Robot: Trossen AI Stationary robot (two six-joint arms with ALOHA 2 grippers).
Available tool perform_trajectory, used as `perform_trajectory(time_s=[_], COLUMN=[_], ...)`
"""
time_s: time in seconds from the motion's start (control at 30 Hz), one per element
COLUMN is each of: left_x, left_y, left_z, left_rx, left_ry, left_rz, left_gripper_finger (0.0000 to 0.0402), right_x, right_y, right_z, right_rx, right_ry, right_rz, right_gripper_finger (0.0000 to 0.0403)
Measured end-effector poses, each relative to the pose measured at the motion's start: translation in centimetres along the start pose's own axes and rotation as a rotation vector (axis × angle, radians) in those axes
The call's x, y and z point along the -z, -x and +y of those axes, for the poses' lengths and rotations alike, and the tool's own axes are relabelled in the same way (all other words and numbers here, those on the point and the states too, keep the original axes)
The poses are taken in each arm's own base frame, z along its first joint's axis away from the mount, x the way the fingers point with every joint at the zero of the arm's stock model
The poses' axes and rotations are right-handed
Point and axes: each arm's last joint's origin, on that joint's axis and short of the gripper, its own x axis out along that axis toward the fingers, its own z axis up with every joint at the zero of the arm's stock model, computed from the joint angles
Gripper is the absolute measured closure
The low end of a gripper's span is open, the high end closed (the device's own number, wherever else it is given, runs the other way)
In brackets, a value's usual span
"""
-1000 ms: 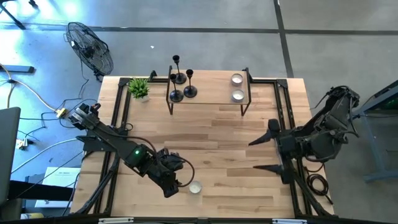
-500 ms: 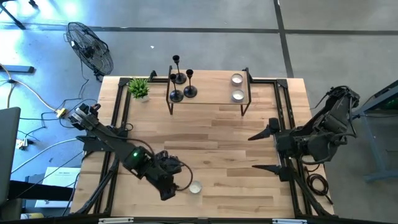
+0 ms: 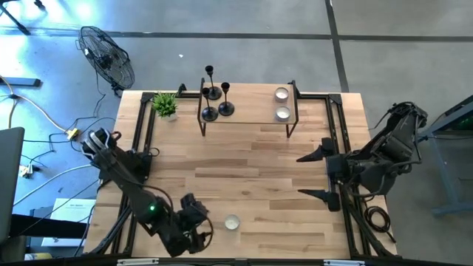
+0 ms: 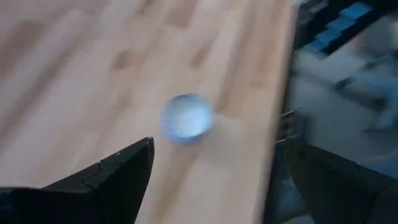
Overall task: Pick & Place candle stick holders
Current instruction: Put the red patterned scented candle on the shelf
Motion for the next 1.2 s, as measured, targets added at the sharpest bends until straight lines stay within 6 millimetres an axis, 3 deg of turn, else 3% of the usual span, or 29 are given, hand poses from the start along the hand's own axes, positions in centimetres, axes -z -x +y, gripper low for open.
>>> perform_trajectory(time_s=[0.43,0.97,1.2], left_x=[3.3,5.4,6.9], left_y=[-6.0,-9.6,-11.6], left_z=[-1.1,-1.0,-0.6], left_rx=[0.045,-0.120,-0.168], left_ry=[0.055,-0.139,-0.173], left_rz=[0.120,-0.052,-0.047], left_gripper_finger=[0.0050,0.0050,0.0050], right_x=[0.3,0.4,0.1], right_y=[0.0,0.0,0.0], right_z=[0.3,0.4,0.4], right_rx=[-0.107,-0.158,-0.140], right_ry=[-0.005,-0.016,-0.029], right_rz=[0.067,0.090,0.059], right_gripper_finger=[0.0004,0.0004,0.0005])
